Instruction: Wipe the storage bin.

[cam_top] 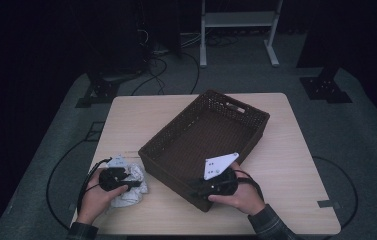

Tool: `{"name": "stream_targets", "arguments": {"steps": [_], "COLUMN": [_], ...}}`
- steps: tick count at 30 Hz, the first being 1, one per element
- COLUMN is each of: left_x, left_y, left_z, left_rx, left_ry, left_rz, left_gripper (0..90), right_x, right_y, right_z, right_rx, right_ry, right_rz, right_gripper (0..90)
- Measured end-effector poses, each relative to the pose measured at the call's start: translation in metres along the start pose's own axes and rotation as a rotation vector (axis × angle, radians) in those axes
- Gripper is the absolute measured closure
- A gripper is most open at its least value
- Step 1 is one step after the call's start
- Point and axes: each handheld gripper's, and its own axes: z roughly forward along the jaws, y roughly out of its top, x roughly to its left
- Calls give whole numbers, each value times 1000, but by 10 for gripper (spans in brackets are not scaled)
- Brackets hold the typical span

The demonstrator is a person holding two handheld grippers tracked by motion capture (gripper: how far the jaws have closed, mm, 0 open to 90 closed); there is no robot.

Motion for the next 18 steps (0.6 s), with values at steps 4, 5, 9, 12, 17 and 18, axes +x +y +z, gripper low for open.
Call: {"name": "stream_targets", "arguments": {"steps": [4, 5, 9, 12, 17, 18], "left_x": [1, 1, 2, 0, -3, -4], "left_y": [0, 0, 0, 3, 8, 9], "left_z": [-1, -1, -4, -7, -9, -10], "left_rx": [-8, -8, -31, -60, -90, -95], "left_ry": [2, 2, -6, -23, -45, -49], "left_rz": [-1, -1, -8, -9, -3, -2], "left_gripper": [668, 668, 668, 668, 668, 668], "right_x": [-4, -4, -7, -8, -8, -8], "right_y": [0, 0, -3, -4, -5, -5], "right_z": [11, 11, 11, 12, 12, 12], "right_rx": [7, 7, -22, -32, -38, -40], "right_ry": [6, 6, 29, 36, 35, 38], "right_rz": [-7, -7, 14, 16, 11, 14], "right_gripper": [650, 650, 650, 653, 653, 652]}}
